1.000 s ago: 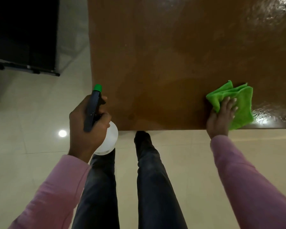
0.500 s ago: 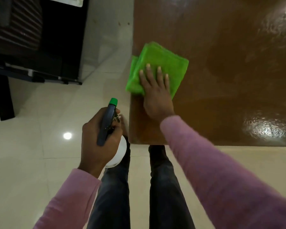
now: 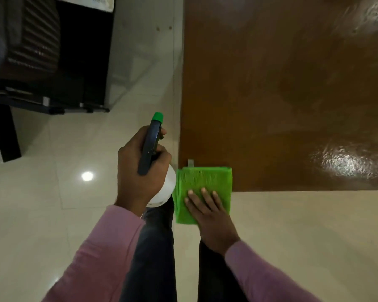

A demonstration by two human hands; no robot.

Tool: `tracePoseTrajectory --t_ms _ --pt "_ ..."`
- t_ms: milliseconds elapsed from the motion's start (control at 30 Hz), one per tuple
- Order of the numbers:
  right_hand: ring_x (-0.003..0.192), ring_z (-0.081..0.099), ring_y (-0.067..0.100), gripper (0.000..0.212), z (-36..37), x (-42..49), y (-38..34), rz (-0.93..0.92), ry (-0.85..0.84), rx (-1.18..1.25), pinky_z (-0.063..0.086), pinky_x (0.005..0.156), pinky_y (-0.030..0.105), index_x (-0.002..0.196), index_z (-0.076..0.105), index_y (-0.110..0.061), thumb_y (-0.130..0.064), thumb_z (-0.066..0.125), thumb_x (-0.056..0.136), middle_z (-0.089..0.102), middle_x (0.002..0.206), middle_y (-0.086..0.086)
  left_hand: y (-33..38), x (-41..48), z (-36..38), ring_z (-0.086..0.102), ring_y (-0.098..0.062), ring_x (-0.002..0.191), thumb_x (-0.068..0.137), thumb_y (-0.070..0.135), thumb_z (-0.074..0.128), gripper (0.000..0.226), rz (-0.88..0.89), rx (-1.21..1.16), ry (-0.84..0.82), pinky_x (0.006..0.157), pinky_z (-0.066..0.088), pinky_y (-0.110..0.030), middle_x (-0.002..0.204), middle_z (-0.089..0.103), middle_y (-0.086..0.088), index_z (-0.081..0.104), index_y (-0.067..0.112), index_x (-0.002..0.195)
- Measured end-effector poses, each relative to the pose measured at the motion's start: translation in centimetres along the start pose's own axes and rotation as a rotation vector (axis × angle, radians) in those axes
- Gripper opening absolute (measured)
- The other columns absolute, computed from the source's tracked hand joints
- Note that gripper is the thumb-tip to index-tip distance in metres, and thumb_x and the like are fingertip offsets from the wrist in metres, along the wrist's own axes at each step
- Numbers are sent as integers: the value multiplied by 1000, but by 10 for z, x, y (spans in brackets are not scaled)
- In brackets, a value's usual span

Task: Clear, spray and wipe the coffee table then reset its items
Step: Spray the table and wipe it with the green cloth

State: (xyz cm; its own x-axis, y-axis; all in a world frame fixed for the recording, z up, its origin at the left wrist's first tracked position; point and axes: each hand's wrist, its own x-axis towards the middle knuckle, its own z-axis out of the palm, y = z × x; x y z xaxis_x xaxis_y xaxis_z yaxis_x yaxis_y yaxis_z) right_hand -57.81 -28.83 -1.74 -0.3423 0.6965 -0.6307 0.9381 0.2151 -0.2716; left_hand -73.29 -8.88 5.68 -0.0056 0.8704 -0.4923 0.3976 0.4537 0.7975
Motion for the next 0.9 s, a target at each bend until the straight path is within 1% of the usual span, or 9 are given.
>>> tracePoseTrajectory --t_ms 100,167,267,367,567,633,700,767,900 --pt "136 39 26 69 10 -13 1 17 -60 55 6 118 43 146 37 -23 -21 43 78 36 152 -5 4 10 -3 63 -30 63 76 7 58 28 7 2 -10 68 55 -48 77 66 -4 63 21 100" --pt "135 41 25 68 2 -10 7 15 -30 95 4 119 41 146 37 -23 -21 44 78 32 153 -5 7 15 -5 63 -29 63 77 7 58 28 -3 -21 -11 68 56 -49 76 65 -1 64 21 101" --pt "145 22 30 81 -25 26 27 210 136 187 6 118 49 151 24 -19 -17 57 76 14 159 -2 8 22 -7 63 -28 62 80 4 60 28 -4 -7 -12 68 56 -49 73 65 -1 64 20 103" --pt "147 0 30 80 -76 95 67 379 354 240 1 118 52 153 14 -18 -17 51 82 6 160 -1 9 27 -1 63 -27 65 84 -6 62 33 -2 33 -44 71 56 -49 79 66 0 64 19 106" --pt "148 4 35 75 -179 192 179 456 499 203 0 117 53 153 17 -16 -17 46 84 11 161 4 28 37 24 63 -20 66 80 14 59 27 48 55 -91 67 54 -28 84 65 3 61 28 103" --pt "147 4 36 73 -196 206 202 417 503 154 1 117 54 153 16 -16 -17 46 86 10 161 4 34 43 38 62 -22 66 79 15 58 25 62 63 -91 66 55 -29 82 64 1 60 29 100" --pt "147 5 37 77 -185 188 208 307 491 80 3 117 55 153 17 -15 -14 50 83 10 161 5 42 47 54 61 -27 66 79 13 57 25 53 39 -66 65 57 -43 81 63 3 61 28 100" --pt "147 3 37 85 -147 143 194 166 424 26 3 117 56 153 18 -16 -10 56 78 9 161 5 55 52 69 59 -32 64 79 13 57 27 48 12 -33 62 54 -52 83 62 2 62 31 98" --pt "147 2 27 89 -55 28 172 -18 249 6 8 116 53 153 13 -23 -19 57 76 10 159 -2 84 61 100 59 -33 65 81 13 59 29 66 -12 -25 63 54 -54 80 63 -5 62 33 102"
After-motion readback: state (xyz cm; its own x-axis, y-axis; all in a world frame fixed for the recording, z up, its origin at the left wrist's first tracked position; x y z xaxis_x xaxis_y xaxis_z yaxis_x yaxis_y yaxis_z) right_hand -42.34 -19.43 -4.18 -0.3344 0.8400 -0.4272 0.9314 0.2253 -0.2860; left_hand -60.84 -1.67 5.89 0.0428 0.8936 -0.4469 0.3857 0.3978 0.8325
